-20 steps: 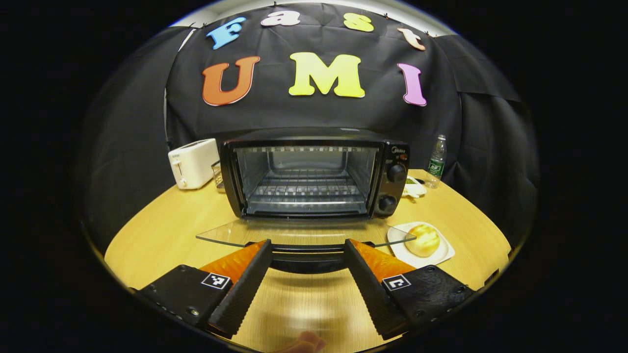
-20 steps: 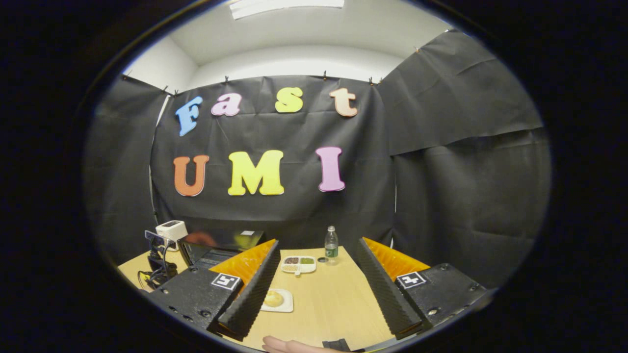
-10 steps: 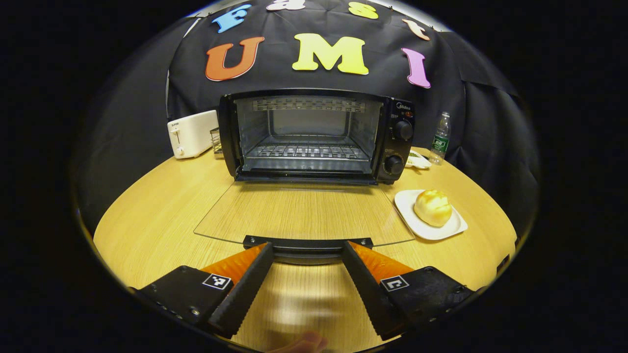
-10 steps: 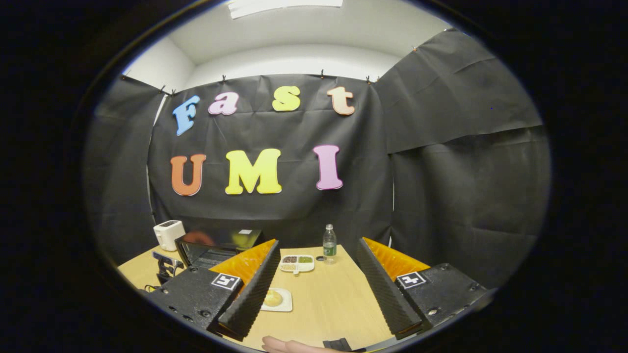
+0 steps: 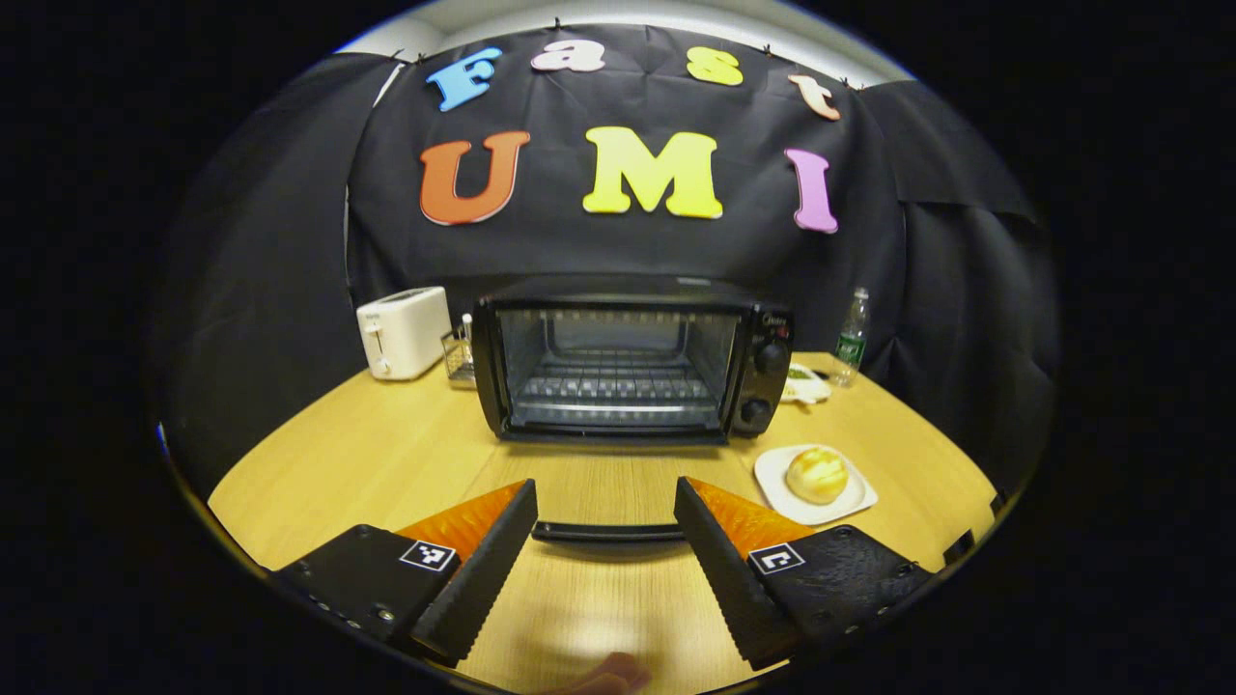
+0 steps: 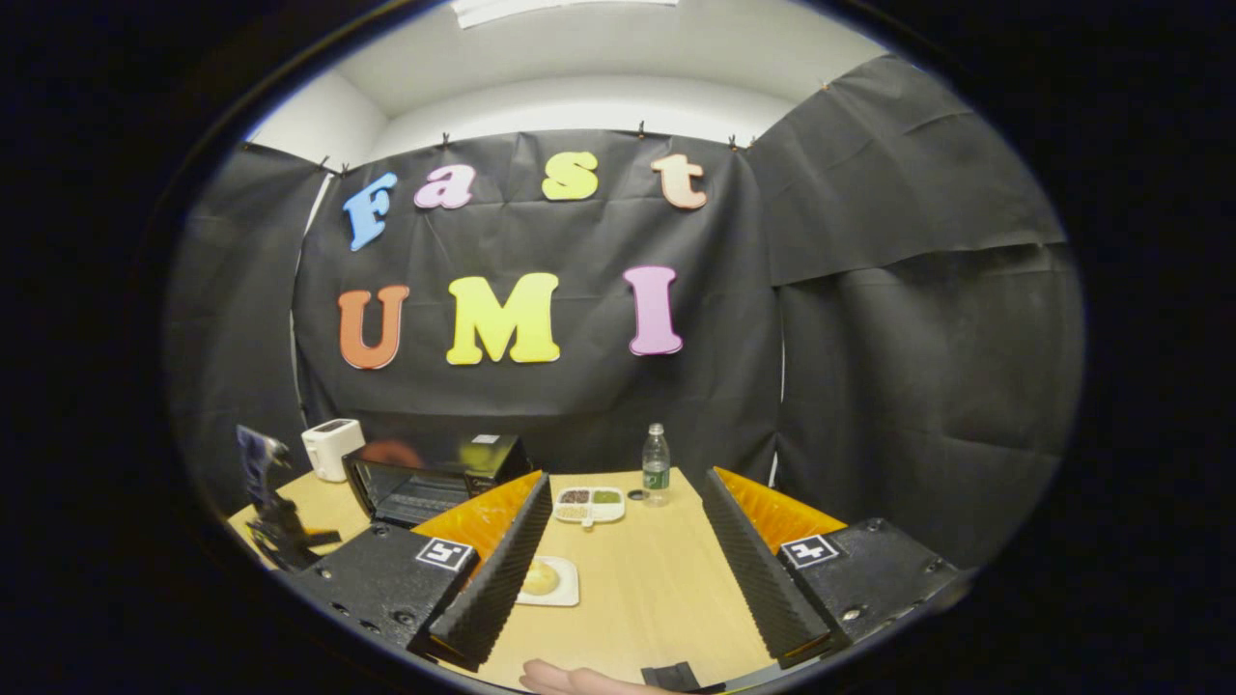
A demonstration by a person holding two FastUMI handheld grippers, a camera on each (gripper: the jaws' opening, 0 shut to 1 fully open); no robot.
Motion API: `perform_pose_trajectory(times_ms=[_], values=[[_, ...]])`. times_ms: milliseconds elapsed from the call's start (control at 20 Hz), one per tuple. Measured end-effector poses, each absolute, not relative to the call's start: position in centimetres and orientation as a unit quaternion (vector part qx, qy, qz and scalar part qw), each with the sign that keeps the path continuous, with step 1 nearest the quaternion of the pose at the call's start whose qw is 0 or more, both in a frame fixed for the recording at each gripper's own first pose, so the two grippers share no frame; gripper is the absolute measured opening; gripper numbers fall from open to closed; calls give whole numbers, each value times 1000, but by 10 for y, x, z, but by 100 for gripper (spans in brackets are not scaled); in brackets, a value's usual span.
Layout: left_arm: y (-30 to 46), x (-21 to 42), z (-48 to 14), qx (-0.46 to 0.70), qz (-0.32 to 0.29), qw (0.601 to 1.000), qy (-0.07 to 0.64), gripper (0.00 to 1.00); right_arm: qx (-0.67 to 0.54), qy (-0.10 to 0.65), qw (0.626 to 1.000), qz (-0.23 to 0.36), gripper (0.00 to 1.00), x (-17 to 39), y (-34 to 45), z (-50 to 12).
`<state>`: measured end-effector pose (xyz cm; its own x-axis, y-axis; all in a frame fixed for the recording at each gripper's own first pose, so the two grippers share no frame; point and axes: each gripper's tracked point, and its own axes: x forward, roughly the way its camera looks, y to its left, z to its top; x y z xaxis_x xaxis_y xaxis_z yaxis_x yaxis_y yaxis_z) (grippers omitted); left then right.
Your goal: Open the electric oven with the left hand, put the food in, and close the electric oven.
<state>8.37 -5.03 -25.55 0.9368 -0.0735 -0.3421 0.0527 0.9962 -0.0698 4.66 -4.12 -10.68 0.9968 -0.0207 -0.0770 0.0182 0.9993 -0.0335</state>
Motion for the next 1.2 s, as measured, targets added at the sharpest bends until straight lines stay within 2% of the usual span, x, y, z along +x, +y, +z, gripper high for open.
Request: perform_pose_trajectory(times_ms=[50,100,250,300,350,450,500,550,600,650,700,750,850,900,950,1050,1100,1150,1200], values=[[-45,81,-235,-36,-24,986,163,94,-15,41,999,-8,100,51,-39,-110],[-42,77,-221,-43,-19,986,158,94,-12,45,999,-6,94,54,-37,-116],[-32,64,-163,-47,-13,991,123,94,-9,61,998,9,95,70,-23,-137],[-26,59,-146,-40,-9,994,106,94,-9,66,998,14,100,76,-19,-144],[-20,54,-127,-33,-2,996,88,94,-11,71,997,18,95,83,-16,-153],[-15,45,-89,-21,-2,998,52,94,-10,81,996,25,95,99,-8,-175],[-15,40,-73,-17,-7,999,38,94,-13,86,996,32,100,107,0,-188],[-15,36,-57,-13,-8,1000,24,94,-20,94,995,37,95,115,5,-203],[-13,29,-44,-5,-5,1000,10,94,-24,98,994,39,95,123,8,-218],[-10,24,-34,0,-3,1000,2,94,-30,107,993,45,95,131,16,-234],[-9,17,-26,4,2,1000,-7,94,-31,111,992,51,100,138,22,-248],[-8,11,-19,9,6,1000,-17,94,-29,115,991,55,95,144,28,-259],[-6,2,-8,16,15,999,-35,94,-28,131,989,64,95,160,39,-288],[-4,-2,-2,19,19,999,-45,94,-27,143,987,68,100,169,43,-305],[-6,-4,2,21,17,998,-52,94,-28,154,985,71,100,176,47,-319],[-14,-7,3,21,5,998,-56,94,-33,183,979,78,100,190,56,-350],[-16,-7,1,19,-3,998,-55,93,-28,198,976,85,96,196,62,-364],[-18,-6,-4,17,-8,999,-47,93,-24,216,972,91,100,201,68,-378],[-16,-6,-7,17,-7,999,-43,94,-19,235,967,96,100,207,72,-393]])
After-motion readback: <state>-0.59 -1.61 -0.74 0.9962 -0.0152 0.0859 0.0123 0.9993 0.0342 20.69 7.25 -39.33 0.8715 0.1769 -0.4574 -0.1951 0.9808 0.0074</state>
